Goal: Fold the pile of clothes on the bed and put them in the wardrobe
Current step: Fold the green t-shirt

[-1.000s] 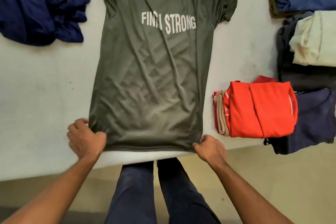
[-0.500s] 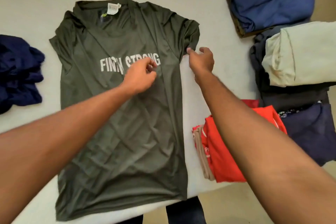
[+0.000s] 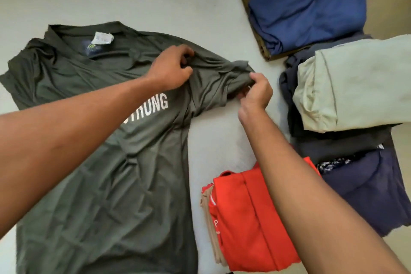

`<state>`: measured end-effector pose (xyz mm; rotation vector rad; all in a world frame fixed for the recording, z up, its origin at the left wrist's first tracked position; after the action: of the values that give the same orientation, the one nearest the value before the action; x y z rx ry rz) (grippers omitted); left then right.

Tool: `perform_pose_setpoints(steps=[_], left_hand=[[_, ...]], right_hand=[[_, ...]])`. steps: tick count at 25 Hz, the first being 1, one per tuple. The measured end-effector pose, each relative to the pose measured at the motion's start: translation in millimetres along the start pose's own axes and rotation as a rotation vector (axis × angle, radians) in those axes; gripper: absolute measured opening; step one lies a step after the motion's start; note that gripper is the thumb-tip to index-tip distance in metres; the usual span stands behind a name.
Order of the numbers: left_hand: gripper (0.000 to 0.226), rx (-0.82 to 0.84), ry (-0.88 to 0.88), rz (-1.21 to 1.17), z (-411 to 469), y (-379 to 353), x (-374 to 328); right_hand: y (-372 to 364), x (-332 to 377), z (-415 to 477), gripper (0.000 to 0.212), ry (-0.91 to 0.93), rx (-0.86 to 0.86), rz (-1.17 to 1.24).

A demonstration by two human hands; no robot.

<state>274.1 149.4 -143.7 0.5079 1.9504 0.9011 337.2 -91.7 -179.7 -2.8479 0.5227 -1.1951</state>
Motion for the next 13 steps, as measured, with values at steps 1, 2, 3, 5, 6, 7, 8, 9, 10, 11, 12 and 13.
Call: perform_pose_setpoints(steps=[1, 2, 3, 5, 6, 7, 8, 9, 10, 11, 12, 13], left_hand=[[0.043, 0.019, -0.024, 0.022, 5.6, -4.5, -7.1], [0.042, 0.017, -0.044, 0.049, 10.9, -6.1, -14.1], [0.041, -0.001, -0.058, 0.078, 16.4, -6.3, -19.9], [0.043, -0.027, -0.073, 0.113, 26.4, -3.8, -27.6], [0.046, -0.014, -0.080, 0.118, 31.5, -4.1, -32.3], [0.050, 0.017, -0.092, 0.131, 36.4, -4.7, -38.7], [0.053, 0.061, -0.105, 0.149, 40.9, -6.3, -44.7], [0.054, 0.112, -0.121, 0.173, 45.4, -10.2, -52.3], [0.052, 0.159, -0.137, 0.202, 49.2, -15.0, -59.3], [0.048, 0.201, -0.140, 0.231, 52.1, -20.5, -64.3], [0.041, 0.230, -0.134, 0.254, 54.5, -25.0, -68.0], [0.032, 0.255, -0.127, 0.265, 56.7, -30.0, -70.2]], right_hand=[[6.3, -5.6, 1.2, 0.004, -0.067, 0.044, -0.045], [8.3, -11.2, 0.6, 0.012, -0.118, 0.105, -0.114], [7.3, -15.2, -0.5, 0.023, -0.160, 0.165, -0.177], [-1.9, -16.1, 1.5, 0.036, -0.183, 0.219, -0.221], [-7.6, -11.3, 2.6, 0.034, -0.167, 0.218, -0.226], [-15.1, -4.5, 2.5, 0.031, -0.138, 0.220, -0.236], [-22.9, 2.2, 2.6, 0.028, -0.080, 0.224, -0.282], [-28.3, 9.4, 3.3, 0.026, -0.007, 0.230, -0.354], [-32.2, 16.6, 3.5, 0.025, 0.078, 0.237, -0.444], [-33.9, 23.1, 2.0, 0.026, 0.158, 0.238, -0.515], [-33.0, 28.1, 1.3, 0.027, 0.217, 0.228, -0.550], [-28.4, 30.5, 4.0, 0.028, 0.240, 0.206, -0.565]])
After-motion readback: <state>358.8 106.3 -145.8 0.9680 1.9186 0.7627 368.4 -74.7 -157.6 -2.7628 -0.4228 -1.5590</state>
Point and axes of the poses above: each hand's wrist, its own z-axis towards the middle knuckle, its own y-axis out of the back of the hand, x = y × z, the point moved 8 cm from there along z, towards the middle knuckle, and after that the axes turned 4 degrees about z, right-handed, at the moved point
